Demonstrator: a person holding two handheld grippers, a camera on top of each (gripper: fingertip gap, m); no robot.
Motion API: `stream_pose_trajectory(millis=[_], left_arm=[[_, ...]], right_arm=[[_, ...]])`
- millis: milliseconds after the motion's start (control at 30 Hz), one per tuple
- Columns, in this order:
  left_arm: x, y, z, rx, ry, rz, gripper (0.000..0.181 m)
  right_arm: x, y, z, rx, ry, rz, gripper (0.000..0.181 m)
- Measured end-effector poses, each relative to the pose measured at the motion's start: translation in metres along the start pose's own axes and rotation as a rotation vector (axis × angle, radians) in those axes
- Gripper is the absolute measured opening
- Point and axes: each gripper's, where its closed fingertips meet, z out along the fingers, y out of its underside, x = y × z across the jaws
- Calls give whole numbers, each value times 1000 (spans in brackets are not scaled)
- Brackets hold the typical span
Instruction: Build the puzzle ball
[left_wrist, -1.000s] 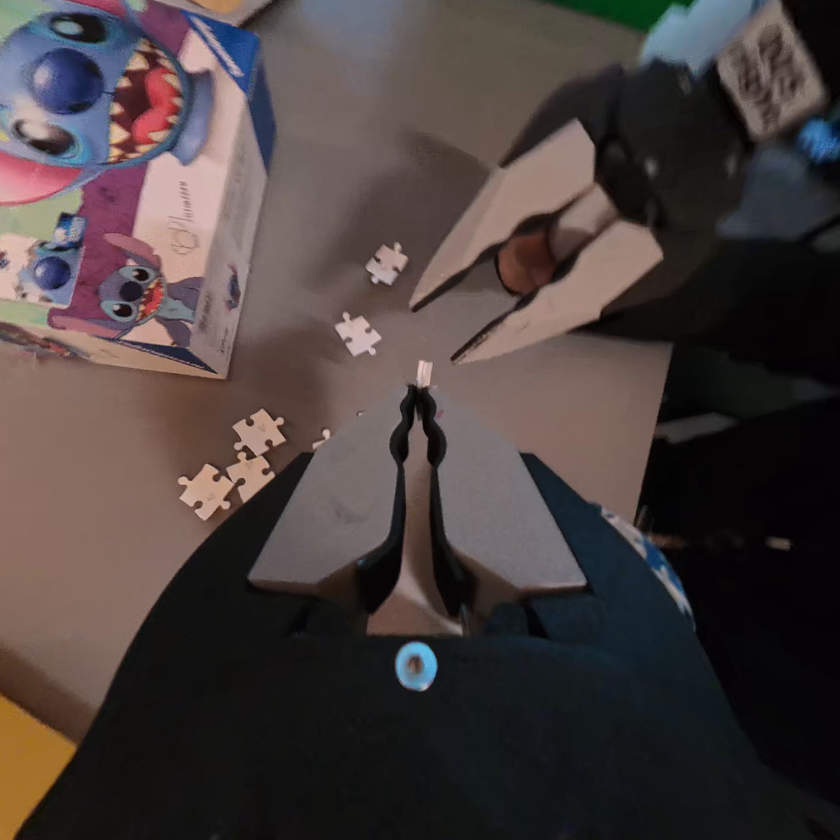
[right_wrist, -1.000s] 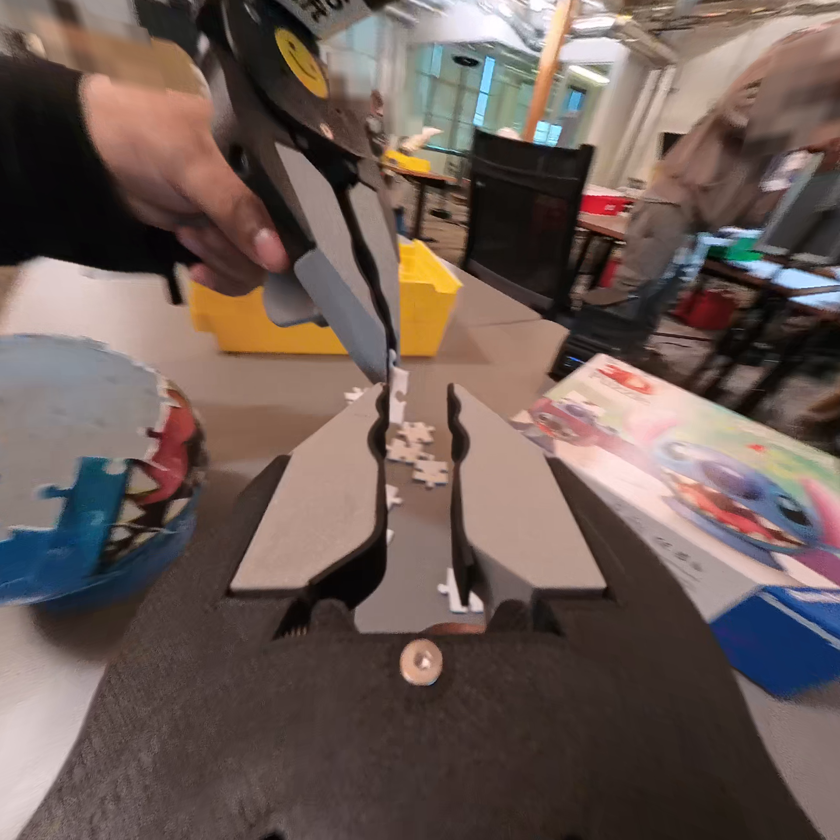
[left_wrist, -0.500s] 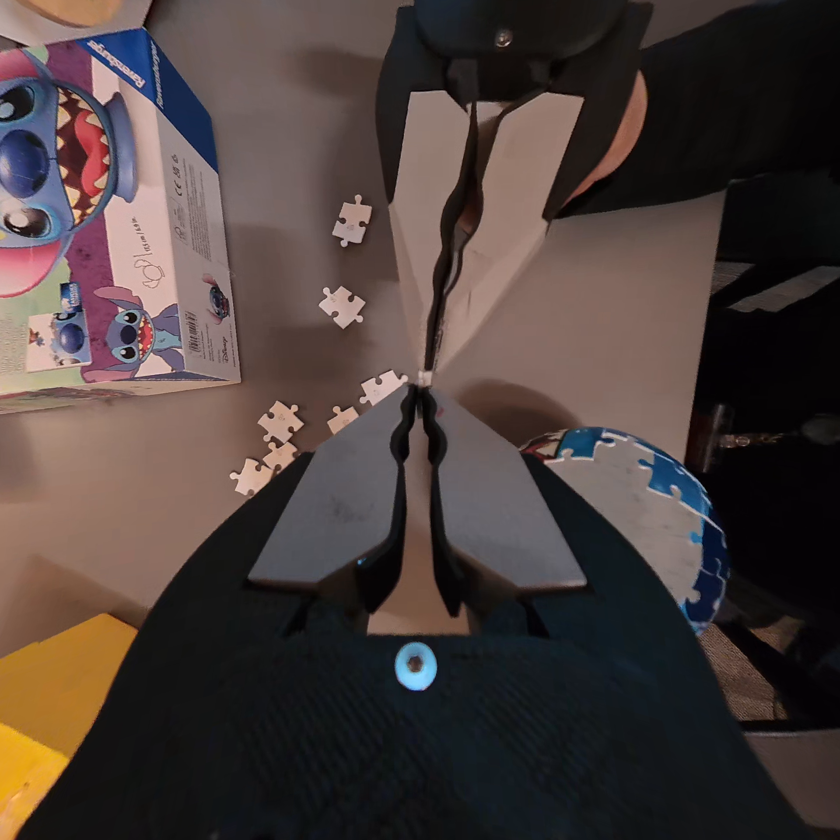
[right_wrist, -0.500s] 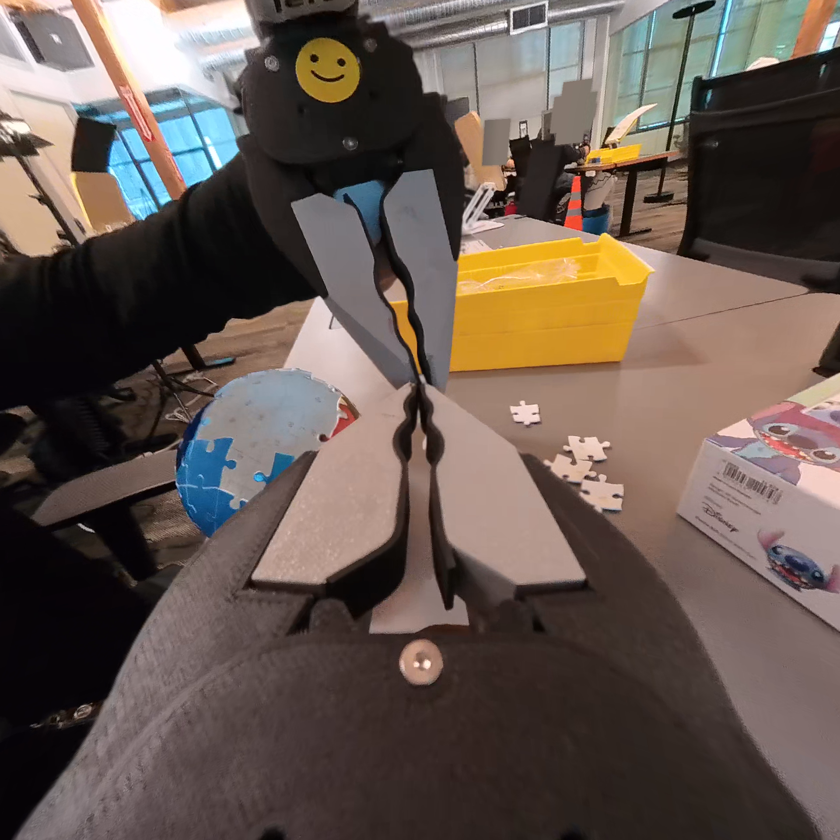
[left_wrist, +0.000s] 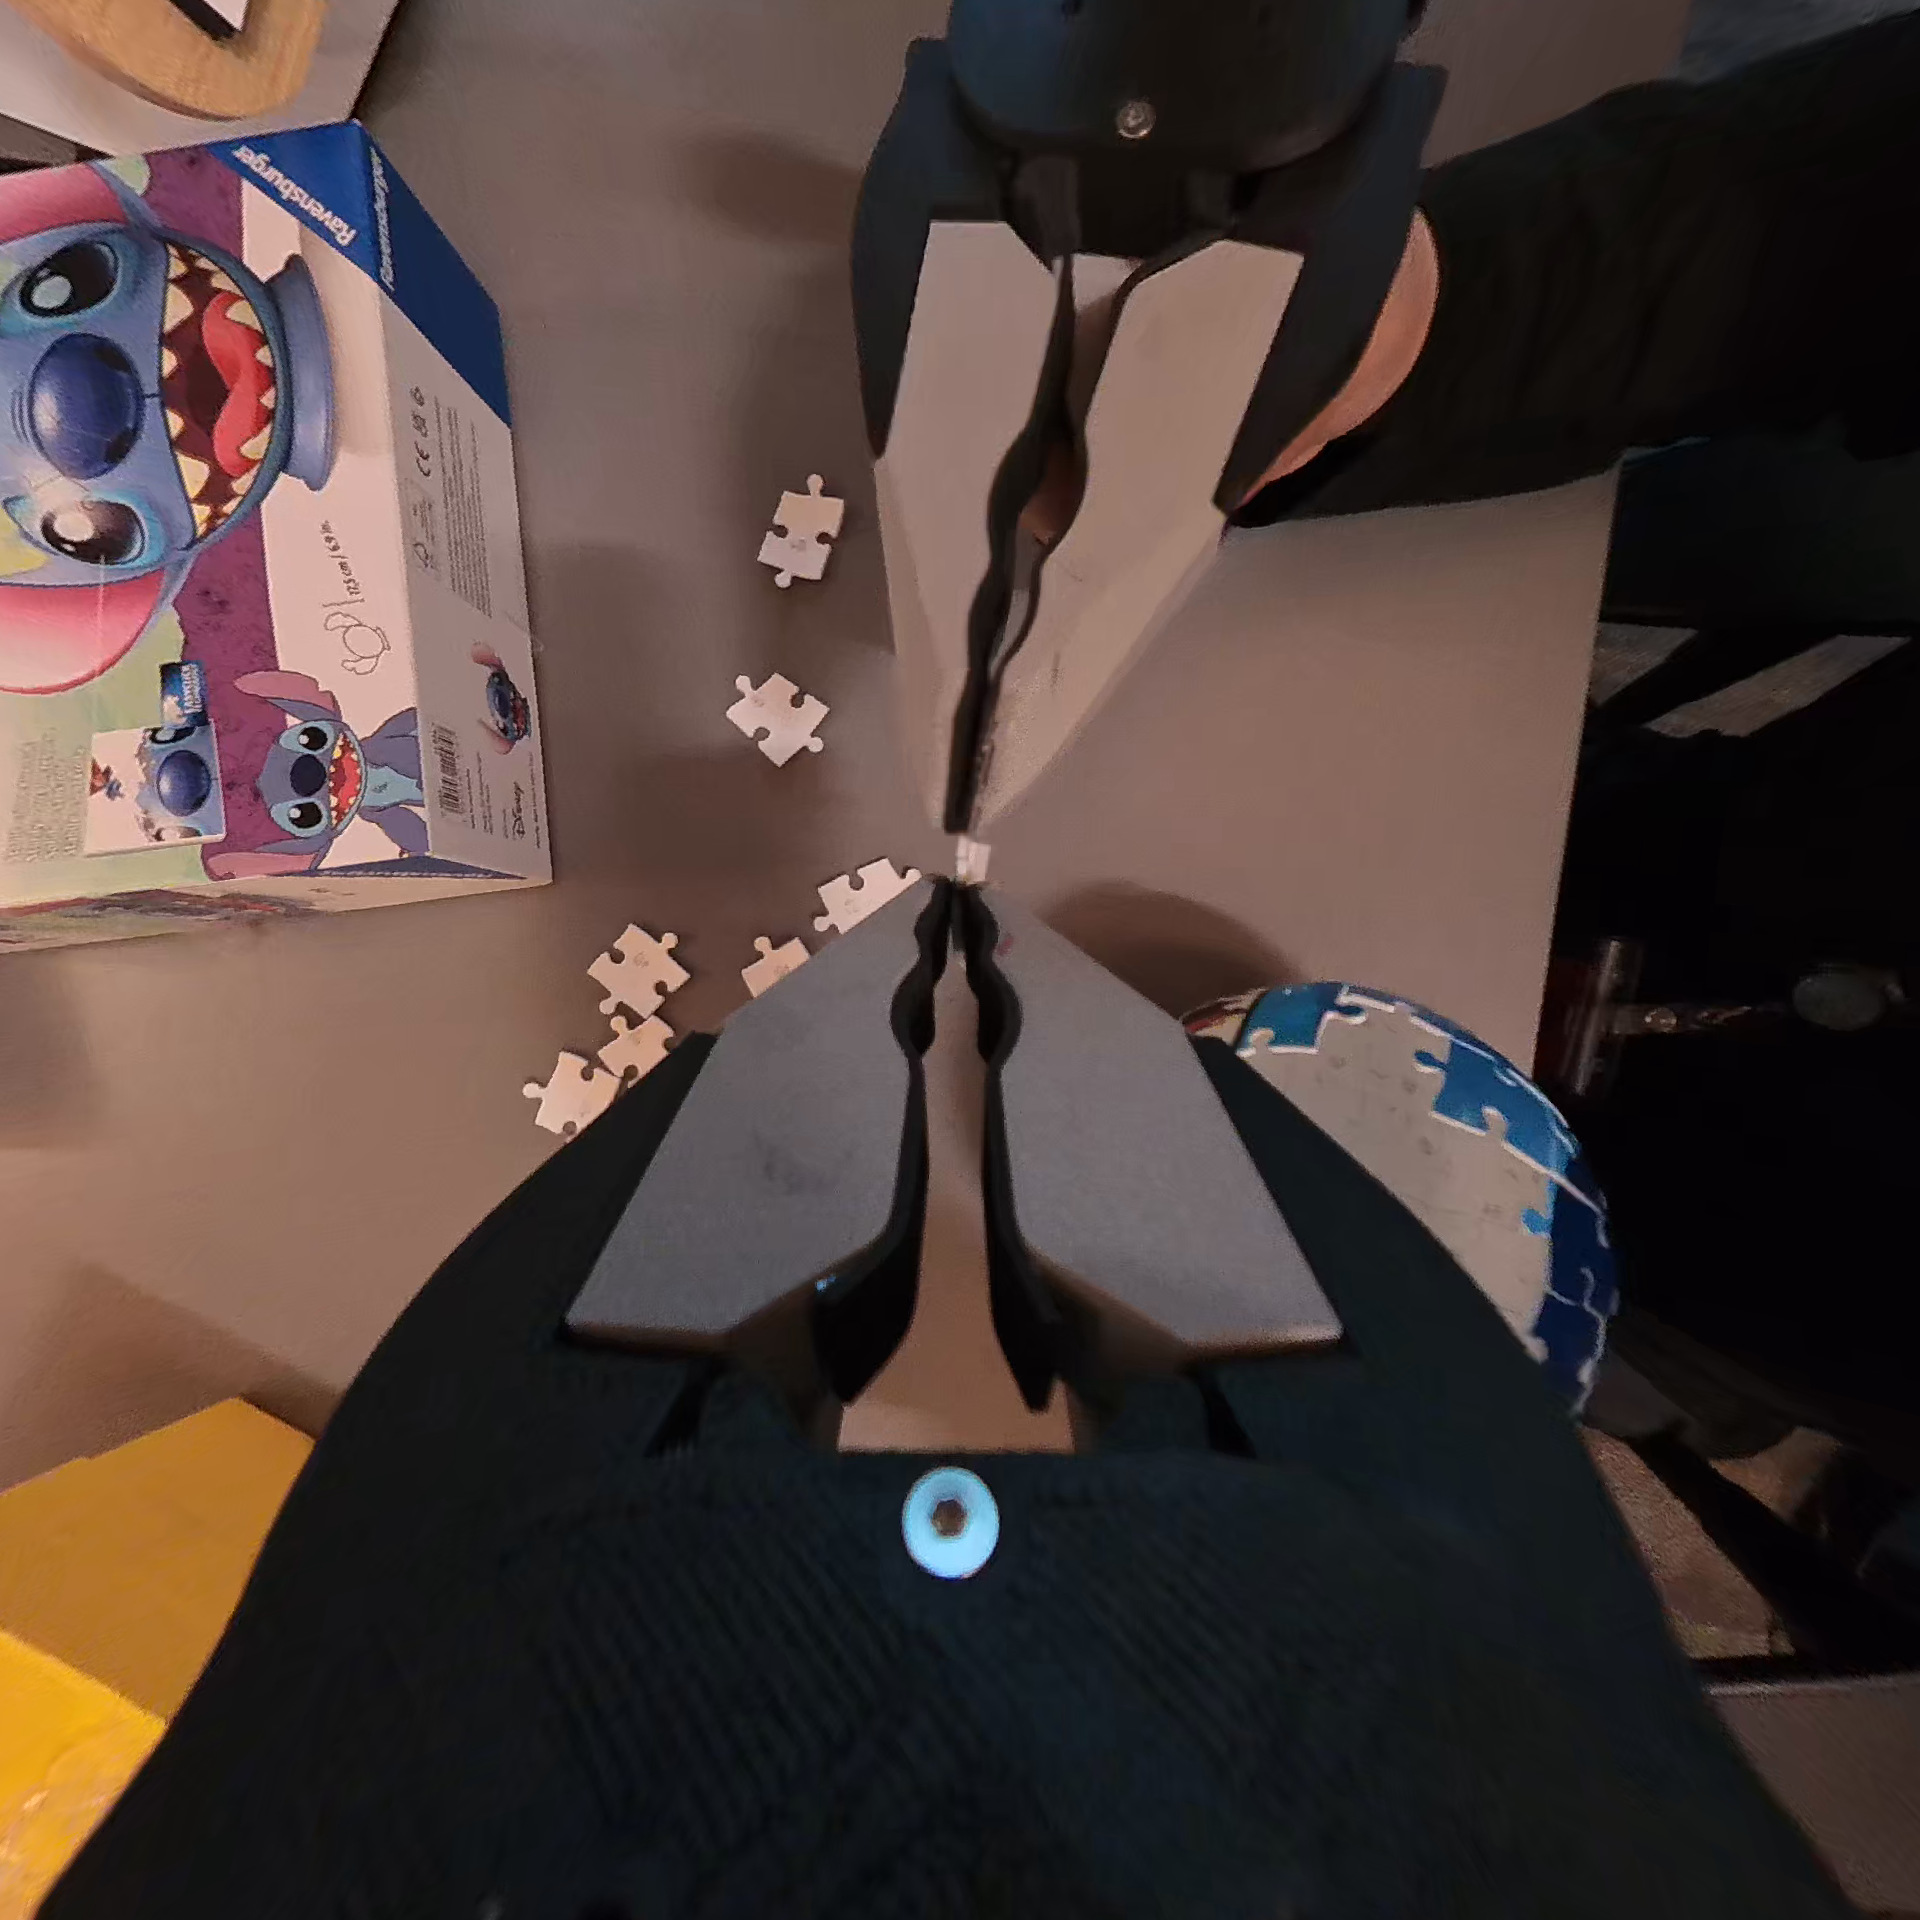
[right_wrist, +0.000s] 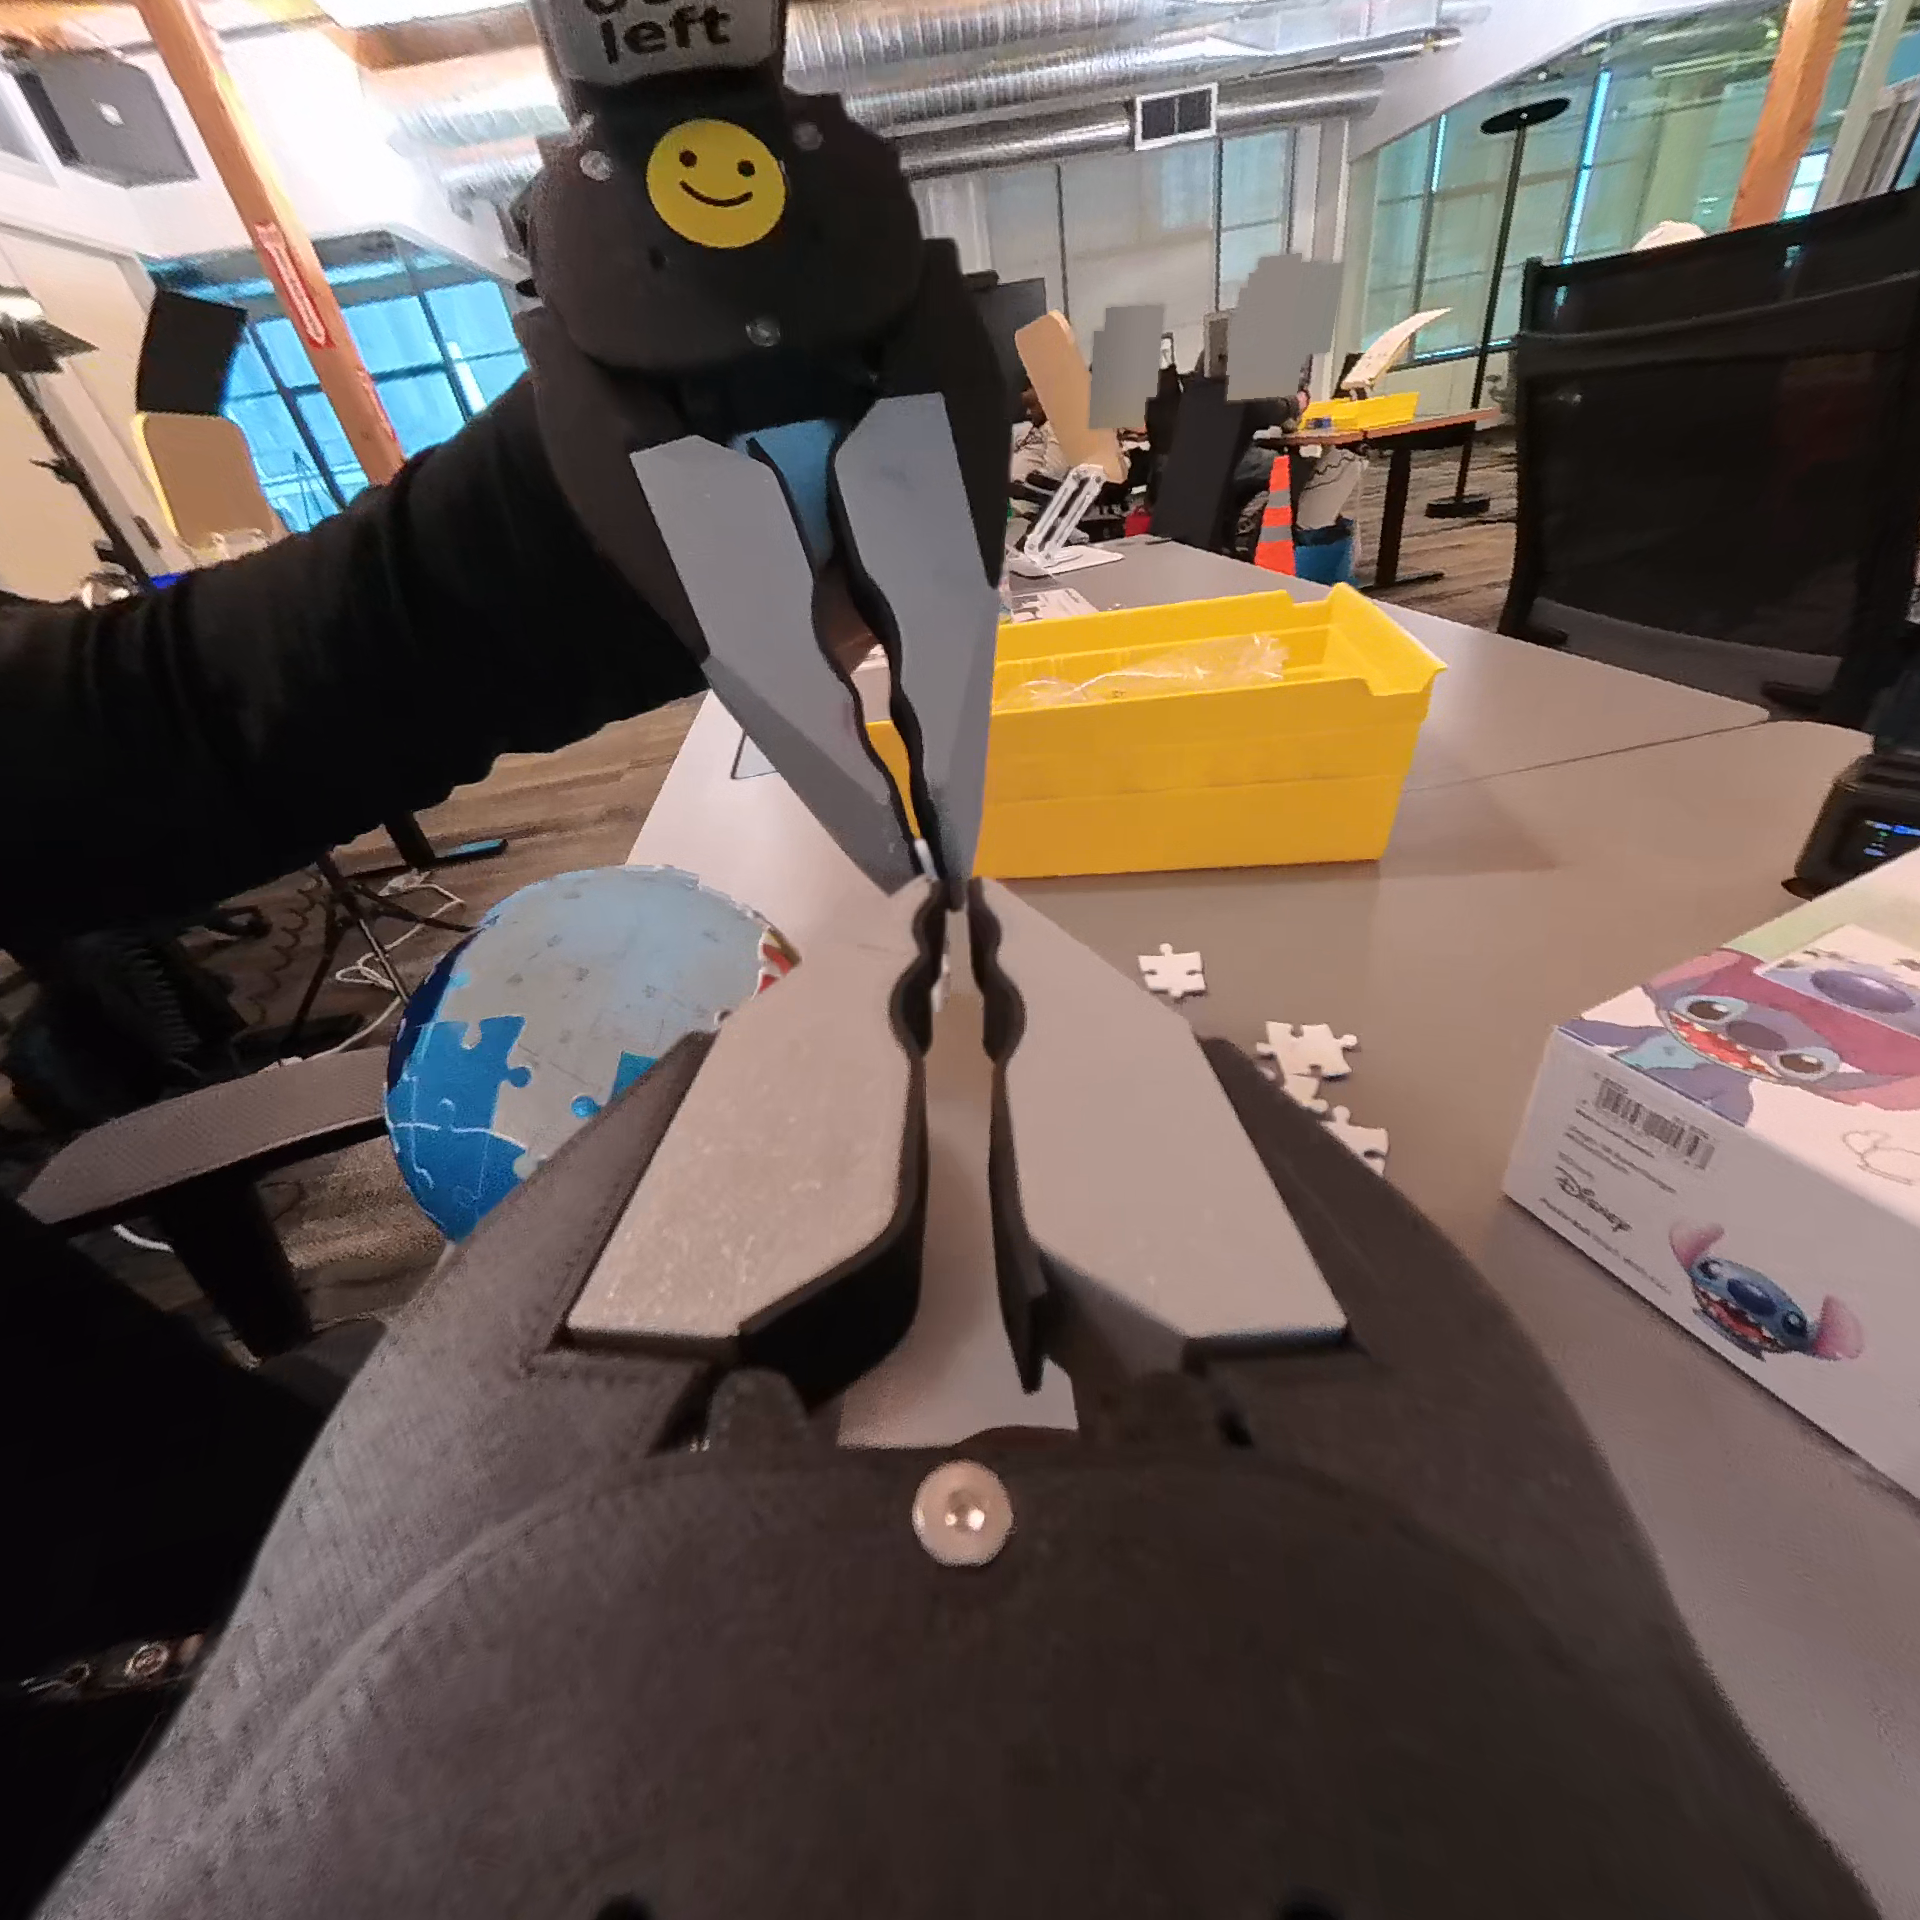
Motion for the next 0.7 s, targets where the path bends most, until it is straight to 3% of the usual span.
stream_pose_trajectory(millis=[267, 333, 567, 700], left_arm=[[1, -4, -2, 3, 7, -1, 0], [3, -6, -2, 4, 11, 2, 0], [-1, -11, -6, 45, -10, -33, 1], [-5, -7, 1, 43, -6, -87, 30]], right_arm=[[-5, 0, 0, 12, -59, 51, 9], [-5, 0, 0, 8, -49, 36, 0], [-3, -6, -3, 20, 4, -11, 0], [3, -18, -12, 94, 26, 12, 0]])
